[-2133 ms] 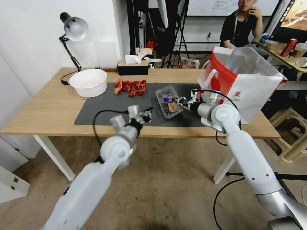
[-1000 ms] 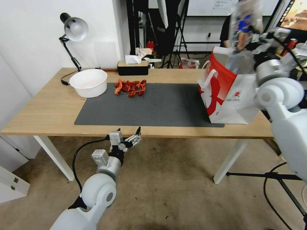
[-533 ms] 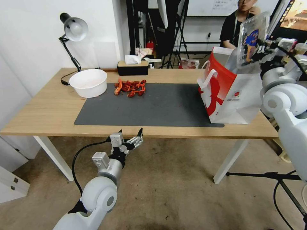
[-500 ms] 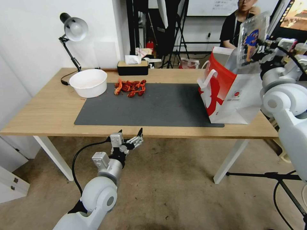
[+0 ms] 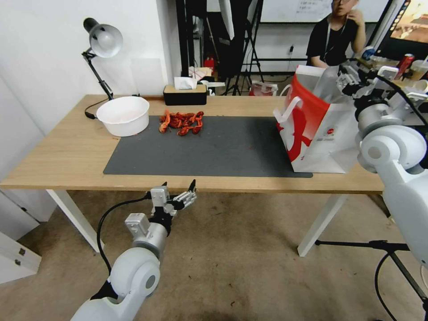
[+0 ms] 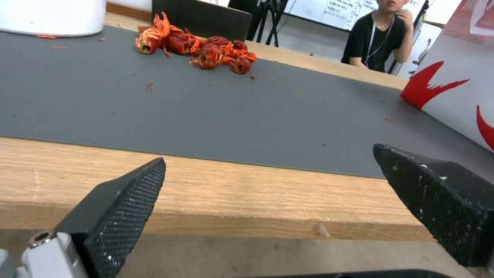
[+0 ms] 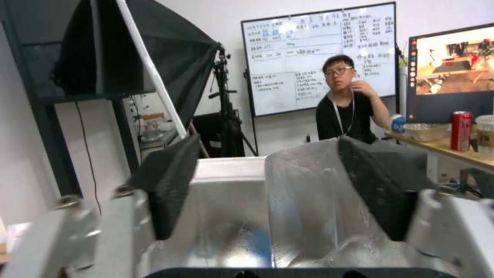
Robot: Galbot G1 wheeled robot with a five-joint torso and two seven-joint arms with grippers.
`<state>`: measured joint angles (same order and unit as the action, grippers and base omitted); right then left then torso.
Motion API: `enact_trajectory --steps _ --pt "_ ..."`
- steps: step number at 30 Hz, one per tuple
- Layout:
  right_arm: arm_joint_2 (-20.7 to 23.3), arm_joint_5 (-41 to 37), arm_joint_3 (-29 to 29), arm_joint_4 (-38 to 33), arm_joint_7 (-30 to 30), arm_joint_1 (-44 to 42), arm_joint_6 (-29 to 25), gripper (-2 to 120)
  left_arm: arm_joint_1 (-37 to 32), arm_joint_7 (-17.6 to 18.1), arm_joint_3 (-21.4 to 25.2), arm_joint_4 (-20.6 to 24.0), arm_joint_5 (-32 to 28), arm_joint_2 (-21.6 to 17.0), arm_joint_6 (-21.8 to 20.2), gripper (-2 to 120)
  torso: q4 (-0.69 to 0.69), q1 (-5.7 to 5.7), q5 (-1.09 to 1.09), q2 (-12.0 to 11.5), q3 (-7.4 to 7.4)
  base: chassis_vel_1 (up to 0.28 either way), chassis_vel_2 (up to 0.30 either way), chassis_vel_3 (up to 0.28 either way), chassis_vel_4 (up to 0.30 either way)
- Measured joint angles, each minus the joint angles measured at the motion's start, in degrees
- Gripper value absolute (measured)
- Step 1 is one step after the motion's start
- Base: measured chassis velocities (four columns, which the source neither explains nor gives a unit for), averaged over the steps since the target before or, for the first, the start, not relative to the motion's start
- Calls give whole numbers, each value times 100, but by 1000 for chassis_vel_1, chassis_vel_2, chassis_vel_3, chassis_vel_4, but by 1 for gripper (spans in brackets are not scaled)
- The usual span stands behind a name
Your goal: Close the takeout container lid, then place the container into the takeout bag.
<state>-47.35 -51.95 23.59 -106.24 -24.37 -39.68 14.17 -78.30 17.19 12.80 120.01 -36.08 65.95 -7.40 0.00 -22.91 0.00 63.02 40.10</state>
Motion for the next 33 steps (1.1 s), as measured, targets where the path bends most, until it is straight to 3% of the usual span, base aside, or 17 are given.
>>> enact_trajectory --steps 4,8,14,22,28,33 --pt "2 16 29 -59 69 -48 -71 80 1 -11 2 -2 50 33 4 100 0 -1 0 0 0 0 0 0 0" --pt "55 40 85 -288 265 -131 -302 98 6 -36 -3 -5 176 86 33 100 1 0 0 0 0 0 0 0 0" --pt "213 314 151 -563 667 -373 -463 100 -6 -69 36 -38 322 115 107 100 0 0 -1 0 0 0 0 0 0" --pt "212 655 254 -1076 1456 -1414 -943 100 -124 -177 137 -96 642 191 220 100 0 0 1 0 0 0 0 0 0" --pt "-205 1340 545 -1579 1732 -2621 -1353 100 -139 -261 66 -176 813 207 367 100 -1 0 0 1 -1 0 0 0 0" --pt "-424 1652 568 -1694 1721 -3084 -1422 100 -234 -297 105 -203 913 224 489 100 1 0 0 0 0 0 0 0 0"
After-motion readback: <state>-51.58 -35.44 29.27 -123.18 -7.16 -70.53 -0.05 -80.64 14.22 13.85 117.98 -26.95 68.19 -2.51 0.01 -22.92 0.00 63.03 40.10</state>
